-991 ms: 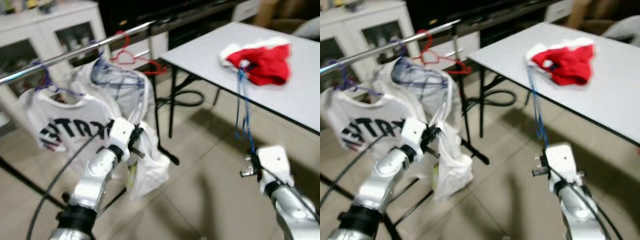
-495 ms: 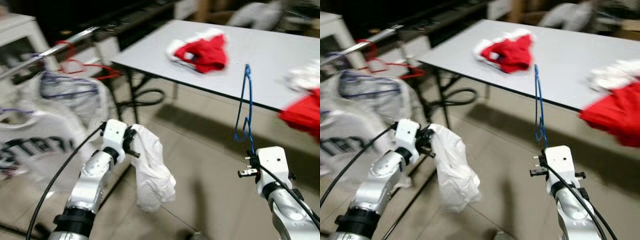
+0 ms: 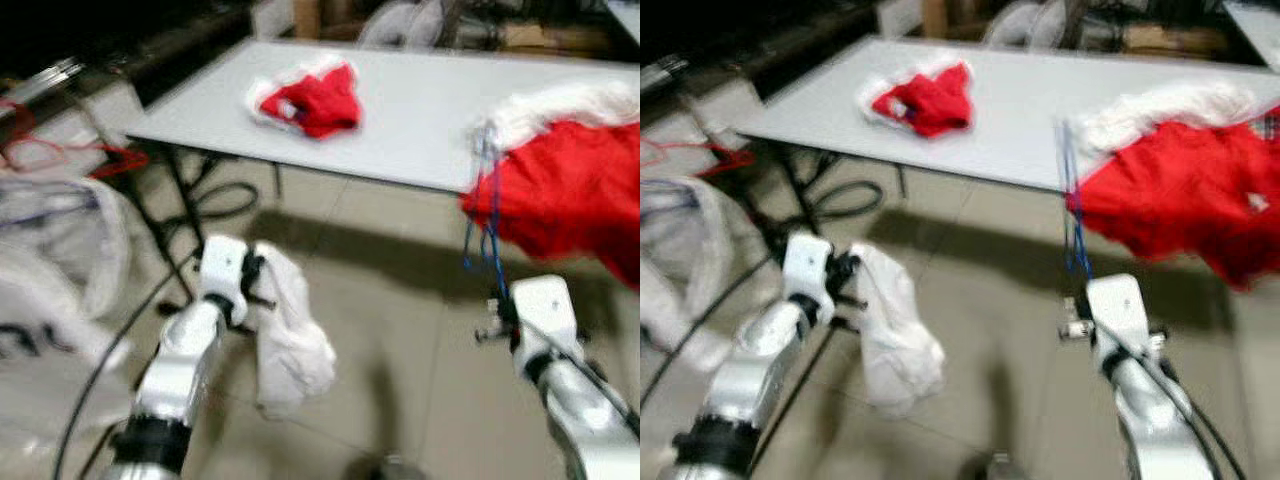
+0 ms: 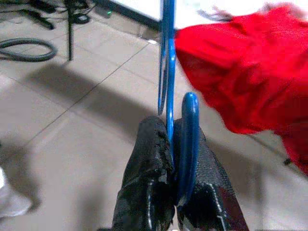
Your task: Hang hanger
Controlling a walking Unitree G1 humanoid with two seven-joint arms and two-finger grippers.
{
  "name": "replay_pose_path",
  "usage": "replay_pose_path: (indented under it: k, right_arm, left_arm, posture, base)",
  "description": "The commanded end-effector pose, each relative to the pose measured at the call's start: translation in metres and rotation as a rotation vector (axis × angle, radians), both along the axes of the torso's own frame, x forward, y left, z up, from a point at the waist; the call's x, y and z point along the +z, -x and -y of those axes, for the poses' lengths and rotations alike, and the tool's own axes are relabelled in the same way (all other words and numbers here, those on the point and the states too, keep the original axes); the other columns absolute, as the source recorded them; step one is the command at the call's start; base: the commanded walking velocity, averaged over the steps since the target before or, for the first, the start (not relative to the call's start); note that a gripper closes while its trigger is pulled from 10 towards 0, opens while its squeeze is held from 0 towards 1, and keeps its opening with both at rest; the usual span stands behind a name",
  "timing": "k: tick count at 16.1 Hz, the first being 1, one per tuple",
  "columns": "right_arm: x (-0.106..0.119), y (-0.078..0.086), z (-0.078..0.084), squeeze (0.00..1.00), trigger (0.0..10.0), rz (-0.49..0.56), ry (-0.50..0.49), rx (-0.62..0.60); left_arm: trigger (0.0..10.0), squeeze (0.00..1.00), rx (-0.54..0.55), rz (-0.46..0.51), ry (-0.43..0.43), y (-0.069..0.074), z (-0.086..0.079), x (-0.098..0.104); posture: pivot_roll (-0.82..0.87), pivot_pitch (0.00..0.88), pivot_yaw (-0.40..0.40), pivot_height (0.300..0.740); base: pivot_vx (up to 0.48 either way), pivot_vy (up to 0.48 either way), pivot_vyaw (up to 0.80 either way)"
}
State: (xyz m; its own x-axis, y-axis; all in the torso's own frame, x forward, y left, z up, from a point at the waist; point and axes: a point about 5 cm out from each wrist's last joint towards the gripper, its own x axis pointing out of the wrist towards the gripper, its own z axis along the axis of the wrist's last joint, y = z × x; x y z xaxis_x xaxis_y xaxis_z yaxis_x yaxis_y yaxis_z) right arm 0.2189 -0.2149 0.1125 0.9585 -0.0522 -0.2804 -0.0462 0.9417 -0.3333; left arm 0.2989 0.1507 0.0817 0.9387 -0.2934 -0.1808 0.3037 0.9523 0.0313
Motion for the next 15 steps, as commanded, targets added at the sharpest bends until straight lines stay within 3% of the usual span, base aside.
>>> replay_pose_path:
  k: [1,5,7,10,15]
  right_arm:
    - [0.004,-0.001,-0.003,0.00,10.0,0.013,-0.006,0.019]
    - [0.006,-0.006,-0.007,0.00,10.0,0.027,-0.013,0.054]
    - [0.006,-0.006,-0.008,0.00,10.0,0.027,-0.022,0.051]
    - [0.005,-0.005,-0.009,0.00,10.0,0.028,-0.030,0.048]
    - [0.005,-0.005,-0.013,0.00,10.0,0.046,-0.033,0.040]
  left_arm:
    - [10.0,0.00,0.025,0.033,0.002,-0.001,-0.006,0.008]
    - [10.0,0.00,0.038,0.054,0.004,0.002,-0.009,0.014]
    - [10.0,0.00,0.037,0.057,0.004,0.001,-0.010,0.015]
    - [10.0,0.00,0.014,0.064,0.002,-0.001,-0.007,0.018]
    - [10.0,0.00,-0.018,0.077,0.005,-0.008,-0.001,0.025]
  posture:
    - [-0.15,0.000,0.040,0.740]
    - [-0.13,0.000,0.017,0.740]
    - [-0.13,0.000,0.022,0.740]
    - [-0.13,0.000,0.037,0.740]
    - [-0.14,0.000,0.063,0.740]
  base:
    - [0.000,0.000,-0.73]
    - [0.000,0.000,-0.18]
    - [0.242,0.000,0.00]
    - [0.313,0.000,-0.66]
    - [0.334,0.000,0.00]
